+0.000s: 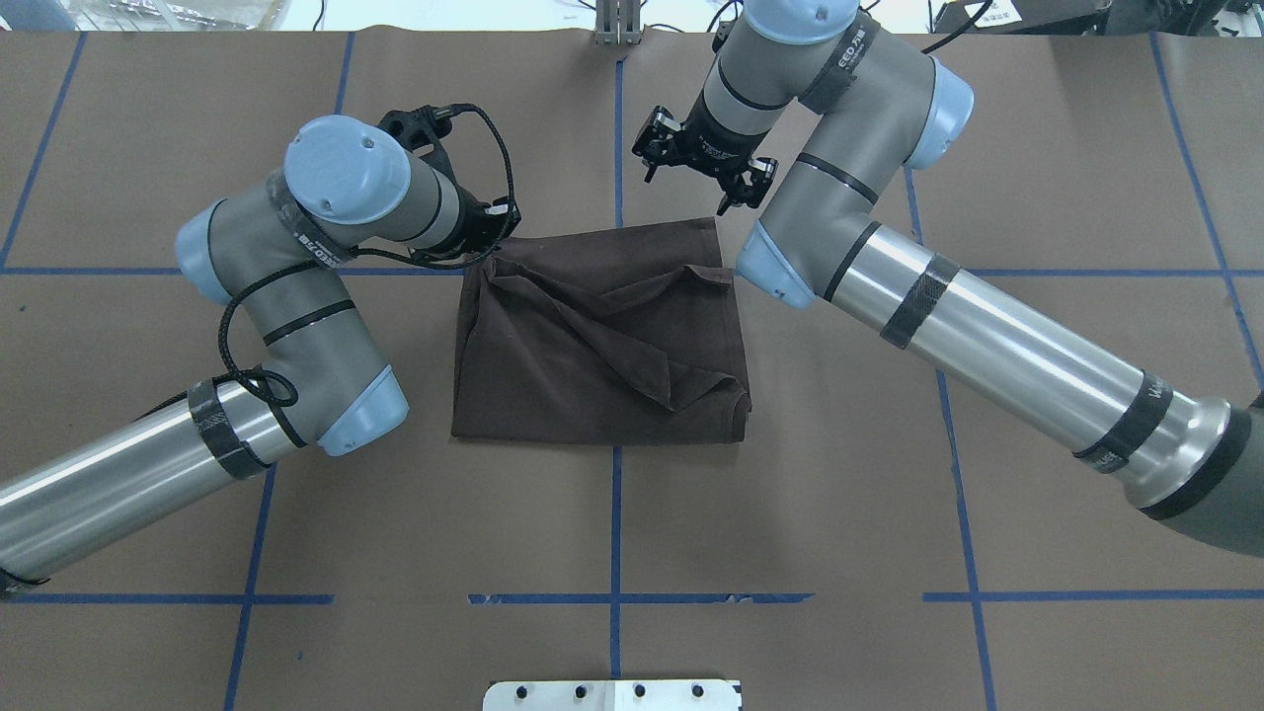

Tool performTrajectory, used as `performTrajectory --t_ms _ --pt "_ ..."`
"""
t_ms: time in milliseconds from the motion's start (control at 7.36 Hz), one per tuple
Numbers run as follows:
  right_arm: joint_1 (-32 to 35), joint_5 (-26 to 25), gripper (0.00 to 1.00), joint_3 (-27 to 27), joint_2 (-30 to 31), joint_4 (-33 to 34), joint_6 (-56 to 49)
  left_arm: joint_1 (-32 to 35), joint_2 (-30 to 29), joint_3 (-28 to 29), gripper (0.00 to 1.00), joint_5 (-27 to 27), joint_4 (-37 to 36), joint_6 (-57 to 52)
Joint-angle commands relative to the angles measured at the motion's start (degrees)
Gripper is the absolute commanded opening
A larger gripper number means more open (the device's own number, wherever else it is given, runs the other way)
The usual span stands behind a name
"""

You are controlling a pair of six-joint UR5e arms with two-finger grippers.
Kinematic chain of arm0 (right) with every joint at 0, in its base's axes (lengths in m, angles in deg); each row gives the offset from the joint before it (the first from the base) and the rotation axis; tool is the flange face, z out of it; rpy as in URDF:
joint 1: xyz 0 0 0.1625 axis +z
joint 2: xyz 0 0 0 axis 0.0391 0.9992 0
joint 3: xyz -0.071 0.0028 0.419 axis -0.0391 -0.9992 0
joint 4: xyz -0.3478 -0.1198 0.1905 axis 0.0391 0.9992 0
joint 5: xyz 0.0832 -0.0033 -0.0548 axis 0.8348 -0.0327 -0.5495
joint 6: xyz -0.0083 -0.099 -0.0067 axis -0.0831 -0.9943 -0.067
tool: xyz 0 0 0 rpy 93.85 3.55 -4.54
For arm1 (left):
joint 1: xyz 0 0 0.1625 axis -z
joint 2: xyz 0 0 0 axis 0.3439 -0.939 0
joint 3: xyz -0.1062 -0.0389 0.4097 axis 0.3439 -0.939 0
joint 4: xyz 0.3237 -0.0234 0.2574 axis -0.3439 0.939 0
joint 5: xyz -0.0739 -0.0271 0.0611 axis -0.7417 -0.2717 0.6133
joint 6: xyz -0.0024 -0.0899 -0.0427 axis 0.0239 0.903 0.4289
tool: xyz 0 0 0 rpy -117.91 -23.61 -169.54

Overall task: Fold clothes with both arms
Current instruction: 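Release the folded edge and hold both grippers above the shirt's far edge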

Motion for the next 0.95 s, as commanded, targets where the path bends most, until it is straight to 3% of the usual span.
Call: performTrajectory --t_ms 0,136,815 --pt "0.0 -0.09 1.0 0.0 0.46 -0.03 -0.09 -3.7 -0.09 -0.85 0.28 4.45 -2.3 0.3" --pt "0.0 -0.17 1.0 0.0 0.64 -0.03 -0.09 -3.9 -0.27 -0.85 0.36 4.65 -4.04 0.3" --pt "0.0 -0.26 1.0 -0.09 0.82 -0.12 -0.09 -3.64 -0.35 -1.29 0.36 5.17 -6.25 -0.22"
